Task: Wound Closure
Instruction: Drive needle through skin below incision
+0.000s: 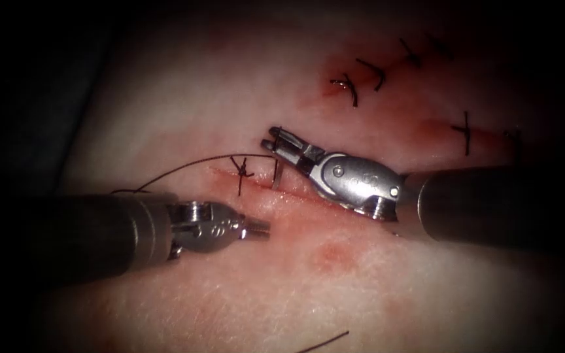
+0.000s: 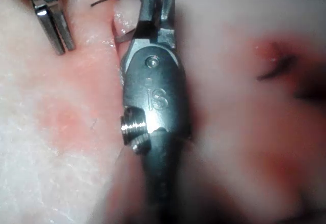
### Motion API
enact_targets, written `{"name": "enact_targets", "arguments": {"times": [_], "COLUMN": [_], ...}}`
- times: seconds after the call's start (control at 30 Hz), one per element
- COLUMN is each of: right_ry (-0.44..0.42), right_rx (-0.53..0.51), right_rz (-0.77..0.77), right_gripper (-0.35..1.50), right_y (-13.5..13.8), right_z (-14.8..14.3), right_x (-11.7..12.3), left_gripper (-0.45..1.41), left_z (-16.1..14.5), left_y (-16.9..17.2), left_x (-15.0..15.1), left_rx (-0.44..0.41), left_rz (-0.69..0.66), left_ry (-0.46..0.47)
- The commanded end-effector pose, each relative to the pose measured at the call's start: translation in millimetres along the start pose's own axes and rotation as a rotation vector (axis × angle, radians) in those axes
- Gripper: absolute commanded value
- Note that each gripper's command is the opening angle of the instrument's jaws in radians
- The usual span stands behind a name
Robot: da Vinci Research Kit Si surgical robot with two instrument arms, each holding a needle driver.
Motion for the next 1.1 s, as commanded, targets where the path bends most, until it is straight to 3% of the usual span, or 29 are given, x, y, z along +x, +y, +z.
{"name": "enact_targets", "arguments": {"times": [0.03, 0.47, 0.77, 1.1], "right_ry": [-0.003, -0.029, -0.041, -0.068], "right_rx": [0.005, 0.053, 0.062, 0.073], "right_rz": [0.015, 0.136, 0.211, 0.292], "right_gripper": [-0.35, -0.35, -0.35, -0.35], "right_y": [-0.4, 0.1, -0.1, -0.1], "right_z": [0.7, 1.3, 1.3, 1.4], "right_x": [-0.7, -1.2, -1.8, -1.7], "left_gripper": [-0.23, -0.27, -0.45, -0.45], "left_z": [1.1, 0.9, -0.4, 1.3], "left_y": [0.1, 2.0, 3.6, 2.8], "left_x": [-0.3, -1.3, -0.2, -1.4], "left_rx": [-0.004, -0.033, -0.041, -0.035], "left_rz": [-0.007, -0.005, -0.013, -0.007], "left_ry": [-0.004, -0.016, -0.012, -0.010]}}
